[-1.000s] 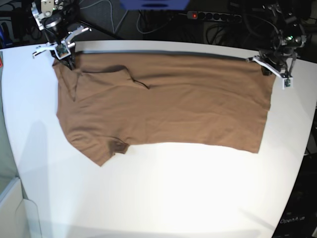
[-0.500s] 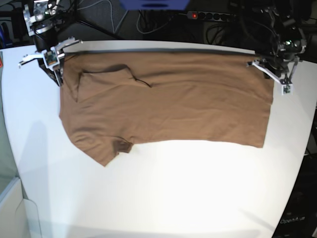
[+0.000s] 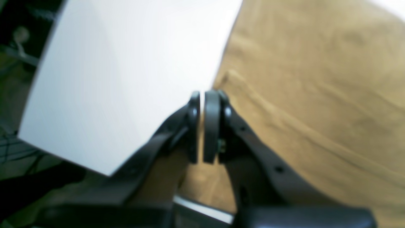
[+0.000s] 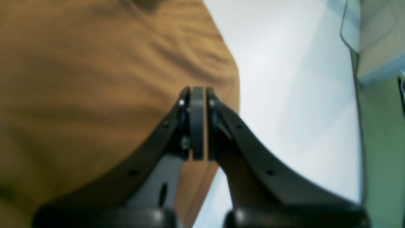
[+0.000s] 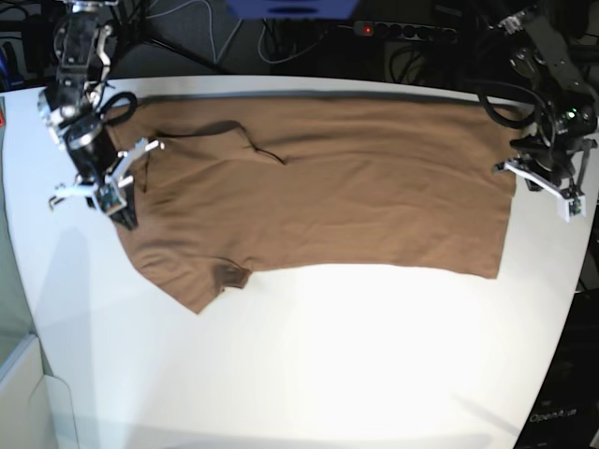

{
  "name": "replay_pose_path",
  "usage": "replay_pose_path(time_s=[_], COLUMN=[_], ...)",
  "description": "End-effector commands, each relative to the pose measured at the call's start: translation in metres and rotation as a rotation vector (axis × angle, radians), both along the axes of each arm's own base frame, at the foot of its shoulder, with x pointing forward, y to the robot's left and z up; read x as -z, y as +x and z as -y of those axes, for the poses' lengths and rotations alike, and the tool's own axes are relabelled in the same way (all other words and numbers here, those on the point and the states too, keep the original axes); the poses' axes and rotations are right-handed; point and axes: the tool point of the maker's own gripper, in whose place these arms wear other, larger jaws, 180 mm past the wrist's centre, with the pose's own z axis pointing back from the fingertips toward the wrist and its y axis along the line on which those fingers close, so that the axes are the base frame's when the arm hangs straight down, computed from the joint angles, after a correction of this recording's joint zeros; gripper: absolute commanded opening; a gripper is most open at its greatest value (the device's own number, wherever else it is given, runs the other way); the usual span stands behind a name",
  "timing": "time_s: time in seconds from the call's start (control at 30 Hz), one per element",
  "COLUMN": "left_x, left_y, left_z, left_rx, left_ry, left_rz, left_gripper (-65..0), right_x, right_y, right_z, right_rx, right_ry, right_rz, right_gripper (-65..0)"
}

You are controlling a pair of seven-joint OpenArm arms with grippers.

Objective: Fold the T-shirt properly
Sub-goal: 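Move the right gripper to the shirt's hem corner and grasp it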

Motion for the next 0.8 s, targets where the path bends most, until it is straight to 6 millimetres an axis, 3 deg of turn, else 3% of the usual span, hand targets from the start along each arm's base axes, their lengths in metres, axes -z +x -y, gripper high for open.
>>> replay_pose_path(time_s=[0.0, 0.13, 0.27, 0.57, 0.77], left_x=[-0.014, -0.019, -0.018, -0.015, -0.008], left_y=[0.007, 0.009, 0.009, 0.004, -0.008], left_z=[-0.009, -0.01, -0.01, -0.011, -0.013], left_rx=[-0.012, -0.021, -0.023, -0.026, -0.025], left_ry=[0.021, 0.019, 0.016, 0.023, 0.03], left_rz=[0.038, 0.046, 0.044, 0.028, -0.004], left_gripper=[-62.5, -62.5, -62.4, -62.4, -62.4], right_x=[-0.015, -0.026, -0.02, 0.003, 0.006], right_y=[0.016, 0.06, 0.093, 0.141, 0.176], right_z=[0.002, 0.001, 0.001, -0.039, -0.047], right_rx=[-0.01, -0.04, -0.02, -0.132, -0.162], right_ry=[-0.014, -0.064, -0.077, -0.057, -0.046], right_rz=[0.028, -0.044, -0.113, -0.211, -0.267], right_gripper=[-64.3, -64.3, -64.3, -64.1, -63.8])
